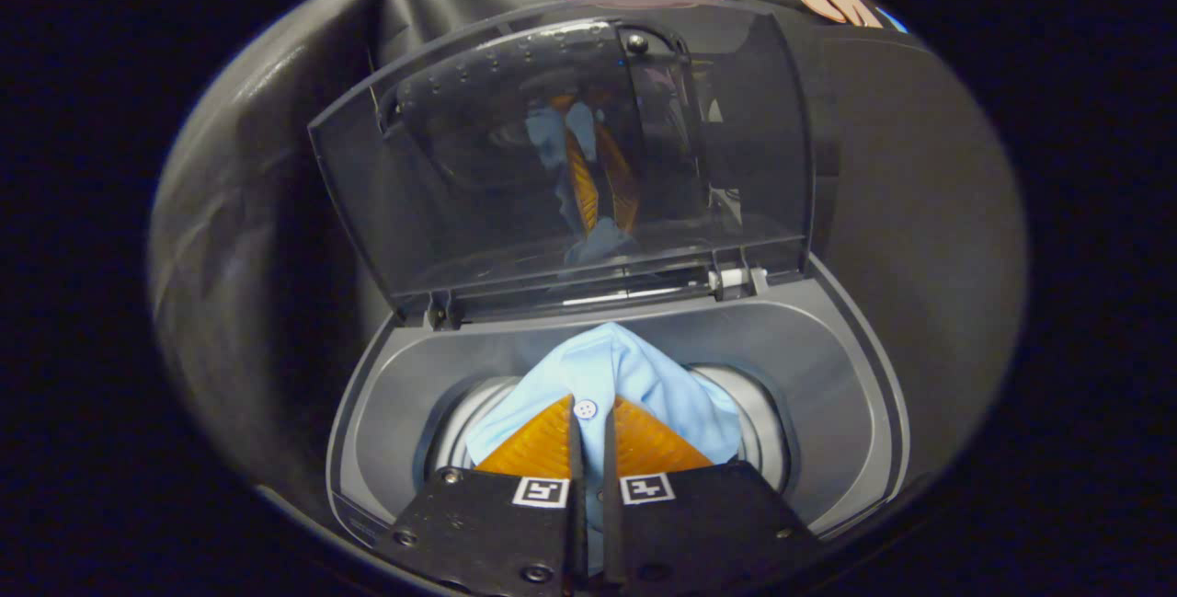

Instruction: Put the clothes into the washing machine and then close the washing machine lid.

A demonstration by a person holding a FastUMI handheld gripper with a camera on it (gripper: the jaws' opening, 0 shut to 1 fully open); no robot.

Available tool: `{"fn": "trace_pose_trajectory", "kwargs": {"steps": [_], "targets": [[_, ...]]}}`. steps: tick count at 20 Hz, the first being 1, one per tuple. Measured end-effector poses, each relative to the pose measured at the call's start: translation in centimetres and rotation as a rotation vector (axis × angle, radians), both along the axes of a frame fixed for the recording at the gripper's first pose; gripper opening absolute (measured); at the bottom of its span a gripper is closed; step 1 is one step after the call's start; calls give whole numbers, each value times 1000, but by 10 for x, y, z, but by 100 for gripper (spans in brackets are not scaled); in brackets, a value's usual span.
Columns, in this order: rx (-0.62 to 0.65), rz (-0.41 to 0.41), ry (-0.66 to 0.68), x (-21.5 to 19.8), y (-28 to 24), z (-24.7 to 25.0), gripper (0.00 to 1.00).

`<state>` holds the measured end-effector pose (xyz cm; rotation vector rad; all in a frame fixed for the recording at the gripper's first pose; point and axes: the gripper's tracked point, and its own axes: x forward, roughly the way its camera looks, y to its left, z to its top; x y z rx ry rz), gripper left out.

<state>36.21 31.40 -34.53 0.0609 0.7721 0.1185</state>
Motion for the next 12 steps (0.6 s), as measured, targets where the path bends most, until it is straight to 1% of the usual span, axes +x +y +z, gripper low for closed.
{"fn": "trace_pose_trajectory", "kwargs": {"steps": [2,4,6,9,12], "targets": [[-17,-10,19,-2,-2,-6,11],[-18,-15,40,-5,0,-12,22],[-13,-1,21,-4,5,-5,34],[-75,7,-11,-4,0,5,67],[-97,6,-41,-4,1,26,100]]}}
